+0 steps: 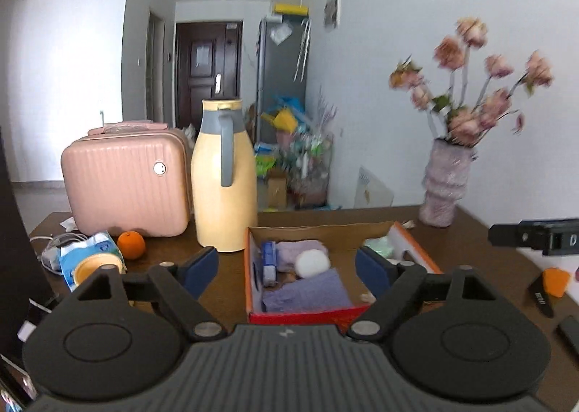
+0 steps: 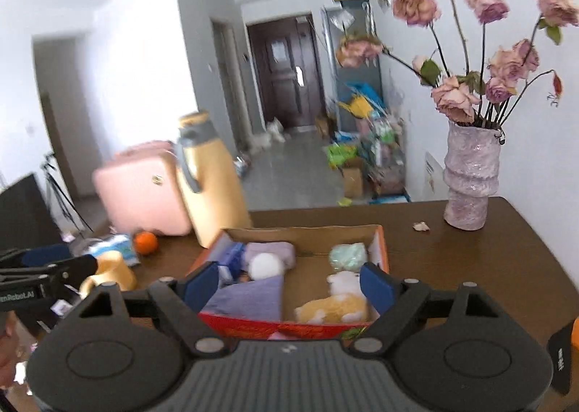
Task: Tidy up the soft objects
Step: 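Withdraw both tools from the box back over the table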
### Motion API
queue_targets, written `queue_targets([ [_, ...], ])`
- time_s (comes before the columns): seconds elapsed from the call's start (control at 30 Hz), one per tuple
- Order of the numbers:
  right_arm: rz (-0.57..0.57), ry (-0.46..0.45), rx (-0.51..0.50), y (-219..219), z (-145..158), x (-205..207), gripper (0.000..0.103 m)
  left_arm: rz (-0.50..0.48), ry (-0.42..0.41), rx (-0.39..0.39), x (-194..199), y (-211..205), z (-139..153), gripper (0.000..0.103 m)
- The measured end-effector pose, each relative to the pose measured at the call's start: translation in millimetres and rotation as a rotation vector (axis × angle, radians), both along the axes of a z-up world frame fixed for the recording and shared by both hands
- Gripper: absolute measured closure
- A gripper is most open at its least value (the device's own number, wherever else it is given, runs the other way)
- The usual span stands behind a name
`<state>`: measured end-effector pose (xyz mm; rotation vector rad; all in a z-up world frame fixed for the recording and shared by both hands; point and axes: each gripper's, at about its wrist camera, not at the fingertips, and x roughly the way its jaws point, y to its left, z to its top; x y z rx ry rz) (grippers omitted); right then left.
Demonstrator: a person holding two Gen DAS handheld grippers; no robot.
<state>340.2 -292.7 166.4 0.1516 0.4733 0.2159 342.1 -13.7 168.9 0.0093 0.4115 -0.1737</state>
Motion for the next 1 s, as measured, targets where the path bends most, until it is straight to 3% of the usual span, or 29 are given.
queue_targets([
  [0.1,0.016,-0.068,-0.02,4.0,-17.8,-44.3,0.018,-0.046,-0.016,-0.058,-41.8,7.3,-17.7,0.016],
  [0.27,0.021,-0.183,-0.105,14.7,-67.7,-127.7,0.016,-0.053,-0.04,-0.068,-118.1,8.4,-68.8,0.016],
  [0.4,0.037,-0.183,-0.136,24.8,-113.6,-184.2,0.015,-0.055,-0.035,-0.06,-171.5,8.2,-105.7,0.016],
  [0.5,0.032,-0.143,-0.137,27.6,-143.4,-211.1,0.015,-0.049,0.018,-0.075,-194.9,7.7,-130.0,0.015],
  [0.57,0.035,-0.11,-0.127,27.1,-158.7,-222.3,0.015,-0.049,0.062,-0.055,-201.3,0.5,-143.1,0.015],
  [0.63,0.043,-0.081,-0.124,26.4,-166.8,-224.0,0.015,-0.08,0.067,-0.016,-203.5,-9.2,-149.2,0.015],
  [0.73,0.045,-0.08,-0.137,26.9,-169.6,-220.3,0.015,-0.096,0.071,-0.019,-195.9,-16.9,-150.4,0.015],
  [1.0,0.048,-0.049,-0.11,16.0,-176.5,-169.4,0.017,-0.073,0.127,-0.028,-141.2,-27.5,-155.1,0.016],
])
